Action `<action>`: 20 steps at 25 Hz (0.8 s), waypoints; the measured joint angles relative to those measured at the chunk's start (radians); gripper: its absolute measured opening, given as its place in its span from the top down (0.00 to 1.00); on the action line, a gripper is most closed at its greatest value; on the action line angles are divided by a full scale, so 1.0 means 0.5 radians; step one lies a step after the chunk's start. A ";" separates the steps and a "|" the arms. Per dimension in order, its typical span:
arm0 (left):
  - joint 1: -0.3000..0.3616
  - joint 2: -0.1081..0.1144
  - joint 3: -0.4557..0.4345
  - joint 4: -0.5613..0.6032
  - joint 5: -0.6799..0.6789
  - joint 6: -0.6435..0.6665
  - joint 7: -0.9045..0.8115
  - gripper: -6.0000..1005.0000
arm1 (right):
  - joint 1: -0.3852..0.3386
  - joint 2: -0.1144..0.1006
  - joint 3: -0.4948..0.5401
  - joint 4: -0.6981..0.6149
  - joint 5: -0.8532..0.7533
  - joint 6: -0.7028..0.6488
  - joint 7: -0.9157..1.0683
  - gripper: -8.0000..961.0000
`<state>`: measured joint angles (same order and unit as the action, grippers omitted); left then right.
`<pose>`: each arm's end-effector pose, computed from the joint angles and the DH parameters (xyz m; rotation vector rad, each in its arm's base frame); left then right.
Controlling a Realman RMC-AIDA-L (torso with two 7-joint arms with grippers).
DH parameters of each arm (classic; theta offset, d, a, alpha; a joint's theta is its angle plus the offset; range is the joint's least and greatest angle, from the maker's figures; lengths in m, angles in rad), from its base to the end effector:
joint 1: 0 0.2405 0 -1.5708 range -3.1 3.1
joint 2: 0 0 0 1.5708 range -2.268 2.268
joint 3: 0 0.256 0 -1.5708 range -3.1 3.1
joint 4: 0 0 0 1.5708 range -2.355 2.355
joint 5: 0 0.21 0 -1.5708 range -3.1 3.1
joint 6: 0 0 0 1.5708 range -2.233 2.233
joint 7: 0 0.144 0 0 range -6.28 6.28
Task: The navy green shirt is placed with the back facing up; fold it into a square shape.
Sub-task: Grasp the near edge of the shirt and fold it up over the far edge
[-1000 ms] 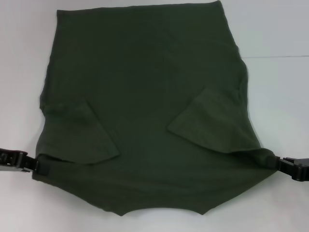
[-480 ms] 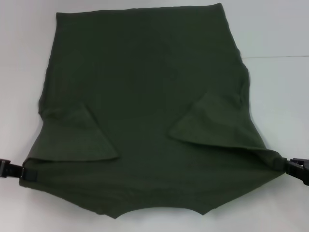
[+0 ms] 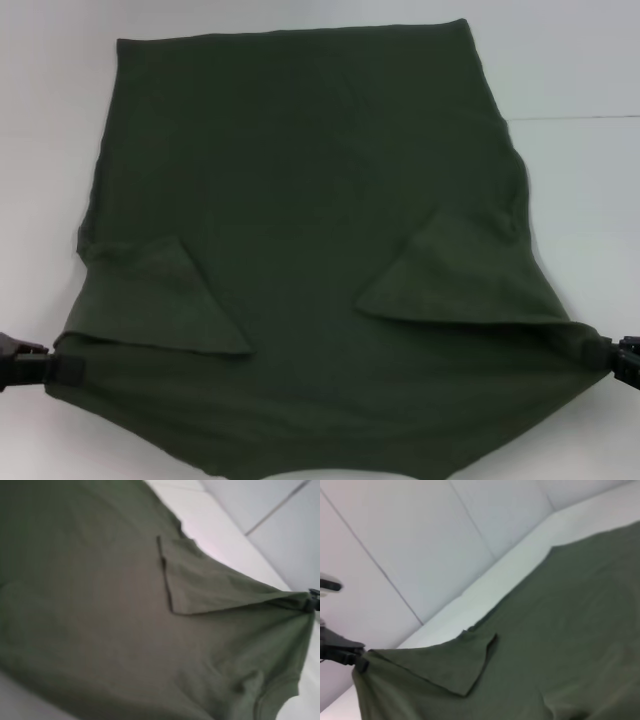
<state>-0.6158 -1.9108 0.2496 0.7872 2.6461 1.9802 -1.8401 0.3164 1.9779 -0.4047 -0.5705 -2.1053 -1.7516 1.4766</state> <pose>-0.3071 0.2998 0.1010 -2.7301 -1.3777 -0.3170 0.3484 0.2480 0.0509 -2.4831 1.1090 0.8228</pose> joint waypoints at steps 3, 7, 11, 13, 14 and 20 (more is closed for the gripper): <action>0.014 -0.006 0.000 0.000 -0.018 0.037 0.096 0.96 | -0.012 -0.014 0.017 0.004 0.000 -0.060 -0.058 0.93; 0.038 -0.009 -0.015 -0.001 -0.031 0.080 0.199 0.96 | -0.030 -0.035 0.029 0.006 -0.008 -0.164 -0.136 0.93; 0.055 -0.010 -0.015 0.005 -0.032 0.088 0.248 0.96 | -0.060 -0.059 0.030 -0.004 -0.008 -0.259 -0.222 0.92; 0.059 -0.010 -0.020 0.010 -0.063 0.080 0.268 0.96 | -0.061 -0.071 0.054 0.000 0.010 -0.269 -0.243 0.92; 0.060 -0.011 -0.024 0.009 -0.102 0.058 0.272 0.96 | -0.053 -0.074 0.081 0.005 0.018 -0.271 -0.247 0.92; 0.030 -0.046 -0.046 -0.021 -0.358 -0.254 0.203 0.96 | 0.112 -0.022 0.314 0.013 0.044 -0.168 -0.216 0.92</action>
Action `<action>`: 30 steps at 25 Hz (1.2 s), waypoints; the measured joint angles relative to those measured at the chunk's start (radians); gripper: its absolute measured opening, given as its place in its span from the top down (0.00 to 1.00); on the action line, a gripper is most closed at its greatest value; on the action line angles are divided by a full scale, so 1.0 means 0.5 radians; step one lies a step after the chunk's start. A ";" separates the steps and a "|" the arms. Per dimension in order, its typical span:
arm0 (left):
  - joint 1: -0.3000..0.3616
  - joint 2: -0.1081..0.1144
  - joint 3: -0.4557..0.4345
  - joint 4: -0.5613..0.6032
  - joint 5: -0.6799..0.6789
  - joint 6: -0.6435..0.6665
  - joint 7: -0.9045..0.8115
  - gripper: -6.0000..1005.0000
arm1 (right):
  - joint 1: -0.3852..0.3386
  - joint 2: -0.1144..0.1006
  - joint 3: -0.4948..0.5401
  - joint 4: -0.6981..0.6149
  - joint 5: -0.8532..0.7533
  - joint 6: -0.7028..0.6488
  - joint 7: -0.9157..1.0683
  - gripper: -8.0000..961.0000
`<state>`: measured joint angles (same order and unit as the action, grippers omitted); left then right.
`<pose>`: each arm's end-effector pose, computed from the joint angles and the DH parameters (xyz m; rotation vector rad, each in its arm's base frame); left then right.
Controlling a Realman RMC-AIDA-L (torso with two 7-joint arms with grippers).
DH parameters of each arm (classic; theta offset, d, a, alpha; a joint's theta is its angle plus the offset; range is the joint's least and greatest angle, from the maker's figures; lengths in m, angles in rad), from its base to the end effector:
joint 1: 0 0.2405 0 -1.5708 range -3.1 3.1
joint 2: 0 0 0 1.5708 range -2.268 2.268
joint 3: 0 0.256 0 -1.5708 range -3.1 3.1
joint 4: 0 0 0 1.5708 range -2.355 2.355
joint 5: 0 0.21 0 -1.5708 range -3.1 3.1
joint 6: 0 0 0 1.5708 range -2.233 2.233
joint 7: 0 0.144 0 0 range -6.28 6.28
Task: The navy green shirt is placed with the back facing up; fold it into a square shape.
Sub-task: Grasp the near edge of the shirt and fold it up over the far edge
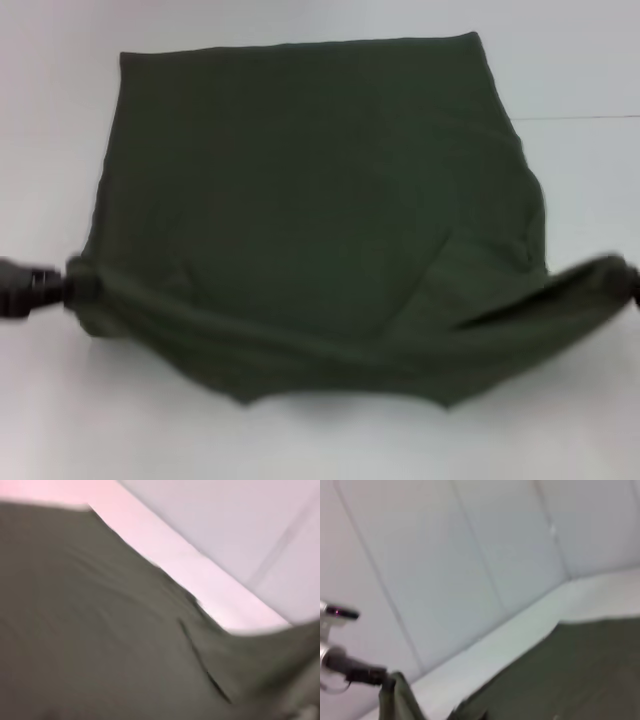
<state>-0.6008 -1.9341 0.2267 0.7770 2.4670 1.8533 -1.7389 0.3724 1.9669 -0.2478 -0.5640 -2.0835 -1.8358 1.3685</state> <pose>-0.3026 0.3208 0.0998 -2.6241 -1.1344 -0.5292 0.3320 0.2648 0.0749 -2.4300 0.8614 0.9751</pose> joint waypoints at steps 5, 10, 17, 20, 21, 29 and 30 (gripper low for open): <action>-0.058 -0.018 0.010 -0.083 -0.248 -0.359 -0.067 0.96 | 0.148 0.053 0.090 0.017 0.118 0.196 0.062 0.92; -0.125 -0.046 0.022 -0.185 -0.408 -0.672 -0.052 0.96 | 0.260 0.089 0.085 0.029 0.271 0.426 0.115 0.92; -0.179 -0.142 0.028 -0.287 -0.558 -1.014 0.088 0.96 | 0.438 0.149 0.075 0.120 0.370 0.894 0.153 0.91; -0.189 -0.186 0.028 -0.320 -0.634 -1.187 0.145 0.96 | 0.499 0.180 0.068 0.165 0.433 1.106 0.139 0.91; -0.190 -0.195 0.028 -0.327 -0.650 -1.231 0.154 0.96 | 0.516 0.190 0.064 0.172 0.447 1.157 0.136 0.91; -0.245 -0.265 0.028 -0.496 -0.814 -1.632 0.311 0.96 | 0.703 0.237 0.009 0.296 0.482 1.610 0.123 0.91; -0.258 -0.278 0.028 -0.508 -0.825 -1.687 0.336 0.96 | 0.725 0.238 0.008 0.327 0.494 1.670 0.114 0.91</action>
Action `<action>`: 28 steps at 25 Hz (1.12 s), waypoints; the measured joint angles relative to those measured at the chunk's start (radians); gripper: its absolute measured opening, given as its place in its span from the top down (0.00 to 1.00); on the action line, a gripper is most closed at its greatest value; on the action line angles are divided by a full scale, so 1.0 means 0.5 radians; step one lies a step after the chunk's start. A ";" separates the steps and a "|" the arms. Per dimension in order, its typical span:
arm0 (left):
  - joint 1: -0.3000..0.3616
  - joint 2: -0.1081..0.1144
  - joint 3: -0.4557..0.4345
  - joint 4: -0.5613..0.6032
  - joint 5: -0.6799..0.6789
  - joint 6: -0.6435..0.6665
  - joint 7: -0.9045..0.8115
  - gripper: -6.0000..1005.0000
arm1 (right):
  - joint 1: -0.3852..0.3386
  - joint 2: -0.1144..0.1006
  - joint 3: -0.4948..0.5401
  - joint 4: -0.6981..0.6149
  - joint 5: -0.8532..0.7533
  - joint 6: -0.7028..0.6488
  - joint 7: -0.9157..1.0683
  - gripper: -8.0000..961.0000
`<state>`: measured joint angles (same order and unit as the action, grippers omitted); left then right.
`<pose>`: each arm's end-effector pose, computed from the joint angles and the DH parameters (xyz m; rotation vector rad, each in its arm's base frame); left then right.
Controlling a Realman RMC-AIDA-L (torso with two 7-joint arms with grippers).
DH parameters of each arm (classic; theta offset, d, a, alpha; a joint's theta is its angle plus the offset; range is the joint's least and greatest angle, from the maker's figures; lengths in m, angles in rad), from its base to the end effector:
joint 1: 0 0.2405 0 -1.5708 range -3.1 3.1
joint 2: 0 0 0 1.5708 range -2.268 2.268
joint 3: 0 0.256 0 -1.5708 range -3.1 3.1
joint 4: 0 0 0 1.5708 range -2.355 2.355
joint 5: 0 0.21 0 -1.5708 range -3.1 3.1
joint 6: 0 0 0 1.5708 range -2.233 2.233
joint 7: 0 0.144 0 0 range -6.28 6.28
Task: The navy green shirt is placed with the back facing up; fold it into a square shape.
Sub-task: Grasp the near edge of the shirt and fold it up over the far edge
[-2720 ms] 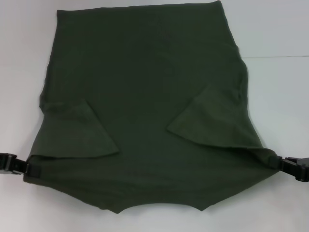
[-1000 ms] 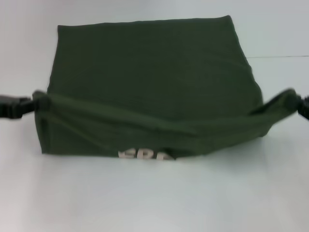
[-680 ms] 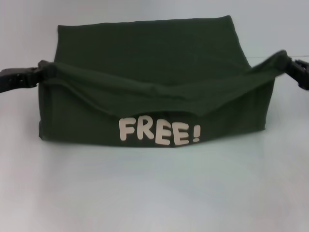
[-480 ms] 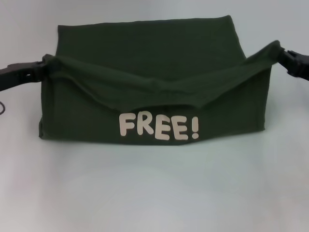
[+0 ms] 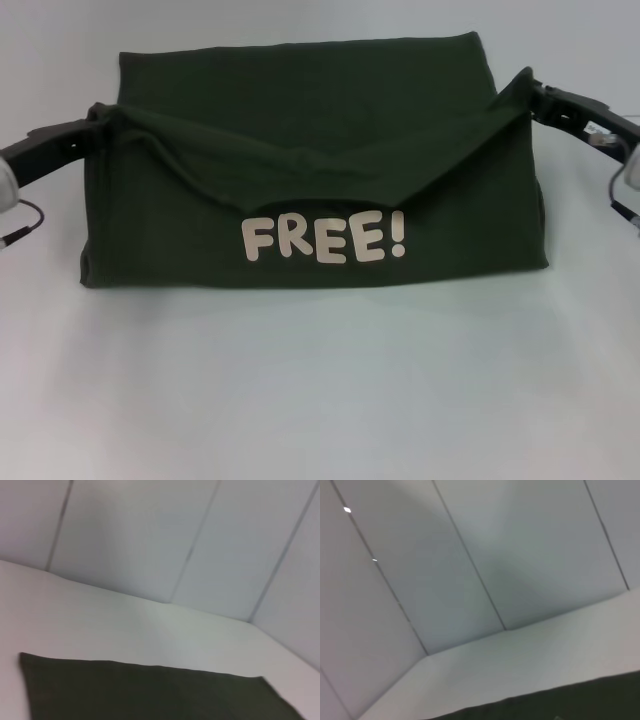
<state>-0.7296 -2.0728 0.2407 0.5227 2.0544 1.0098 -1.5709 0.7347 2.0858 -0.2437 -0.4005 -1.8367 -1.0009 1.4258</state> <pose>-0.2868 0.4271 0.0416 -1.9698 -1.0596 -0.7456 0.2740 0.4274 0.0232 -1.9025 1.0565 0.9196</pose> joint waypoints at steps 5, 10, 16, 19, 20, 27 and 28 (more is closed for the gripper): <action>-0.058 -0.037 0.000 -0.049 -0.082 -0.157 0.153 0.96 | 0.066 0.006 -0.003 0.127 0.146 0.222 -0.128 0.91; -0.116 -0.050 0.000 -0.112 -0.155 -0.346 0.245 0.96 | 0.106 0.010 -0.004 0.160 0.196 0.324 -0.156 0.90; -0.157 -0.050 0.000 -0.219 -0.243 -0.548 0.406 0.96 | 0.136 0.013 -0.004 0.234 0.347 0.467 -0.278 0.90; -0.159 -0.049 -0.002 -0.246 -0.276 -0.566 0.456 0.96 | 0.149 0.013 -0.004 0.259 0.370 0.541 -0.306 0.90; -0.160 -0.049 -0.002 -0.252 -0.282 -0.579 0.465 0.96 | 0.153 0.013 -0.004 0.267 0.371 0.563 -0.306 0.90; -0.172 -0.054 0.000 -0.290 -0.332 -0.685 0.551 0.96 | 0.158 0.013 -0.004 0.286 0.372 0.671 -0.311 0.90; -0.174 -0.054 0.000 -0.297 -0.341 -0.697 0.567 0.96 | 0.158 0.013 -0.004 0.287 0.372 0.677 -0.318 0.90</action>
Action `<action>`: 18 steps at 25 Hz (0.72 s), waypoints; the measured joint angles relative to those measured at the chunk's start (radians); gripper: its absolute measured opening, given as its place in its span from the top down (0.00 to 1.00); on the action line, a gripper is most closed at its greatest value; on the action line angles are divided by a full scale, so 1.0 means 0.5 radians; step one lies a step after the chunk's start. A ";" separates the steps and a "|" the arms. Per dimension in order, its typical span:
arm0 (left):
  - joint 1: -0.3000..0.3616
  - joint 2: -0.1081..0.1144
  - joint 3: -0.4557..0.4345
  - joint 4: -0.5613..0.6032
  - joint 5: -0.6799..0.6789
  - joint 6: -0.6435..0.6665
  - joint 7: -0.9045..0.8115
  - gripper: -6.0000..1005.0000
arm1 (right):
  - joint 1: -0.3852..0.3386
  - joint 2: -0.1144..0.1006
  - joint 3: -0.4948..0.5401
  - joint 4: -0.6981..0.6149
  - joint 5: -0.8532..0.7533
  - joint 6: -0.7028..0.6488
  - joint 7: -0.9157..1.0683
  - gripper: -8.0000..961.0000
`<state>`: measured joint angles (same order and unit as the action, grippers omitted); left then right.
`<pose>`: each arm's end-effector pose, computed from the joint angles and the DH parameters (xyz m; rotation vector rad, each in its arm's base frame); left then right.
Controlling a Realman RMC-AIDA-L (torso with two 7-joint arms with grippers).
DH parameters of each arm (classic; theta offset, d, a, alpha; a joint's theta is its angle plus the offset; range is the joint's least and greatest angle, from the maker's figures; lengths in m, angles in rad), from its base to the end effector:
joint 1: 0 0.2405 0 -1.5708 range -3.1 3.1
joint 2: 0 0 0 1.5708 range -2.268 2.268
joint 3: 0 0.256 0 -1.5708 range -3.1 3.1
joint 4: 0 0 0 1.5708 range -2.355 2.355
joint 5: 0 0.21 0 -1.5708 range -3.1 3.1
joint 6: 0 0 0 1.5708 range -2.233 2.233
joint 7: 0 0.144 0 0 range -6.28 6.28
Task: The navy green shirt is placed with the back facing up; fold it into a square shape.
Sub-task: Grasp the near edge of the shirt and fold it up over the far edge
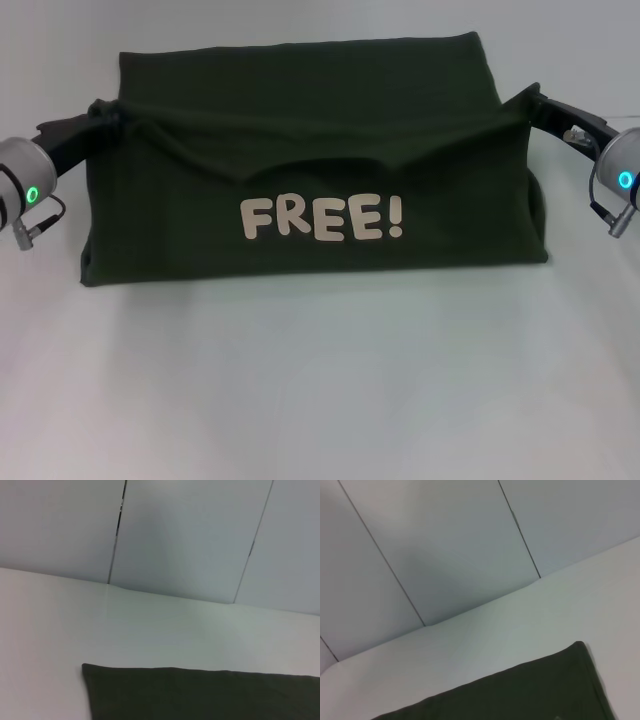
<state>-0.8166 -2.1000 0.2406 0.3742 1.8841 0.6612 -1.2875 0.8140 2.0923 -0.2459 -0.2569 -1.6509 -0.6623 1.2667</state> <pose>-0.2838 0.4538 0.0148 -1.8157 -0.9881 -0.5819 0.2818 0.4499 0.0009 -1.6922 1.1618 0.7700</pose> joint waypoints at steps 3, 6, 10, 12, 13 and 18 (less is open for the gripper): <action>-0.004 0.000 -0.007 -0.027 -0.013 -0.023 0.051 0.96 | 0.004 0.000 -0.002 0.008 0.001 0.005 -0.052 0.90; -0.008 -0.008 -0.009 -0.042 -0.042 -0.067 0.114 0.96 | 0.022 0.000 -0.002 0.027 0.002 0.037 -0.104 0.89; -0.009 -0.021 -0.005 -0.065 -0.111 -0.091 0.217 0.96 | 0.042 0.001 -0.002 0.041 0.002 0.091 -0.145 0.89; -0.009 -0.022 -0.006 -0.070 -0.117 -0.092 0.225 0.96 | 0.045 0.002 0.005 0.047 0.002 0.094 -0.150 0.89; -0.009 -0.022 -0.007 -0.070 -0.117 -0.092 0.225 0.96 | 0.045 0.002 0.009 0.048 0.002 0.094 -0.150 0.89; -0.008 -0.022 0.000 -0.075 -0.118 -0.092 0.226 0.96 | 0.045 0.000 0.015 0.048 0.001 0.095 -0.150 0.89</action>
<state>-0.8208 -2.1108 0.2408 0.3366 1.8253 0.6150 -1.1746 0.8362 2.0921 -0.2384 -0.2331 -1.6502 -0.6151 1.1919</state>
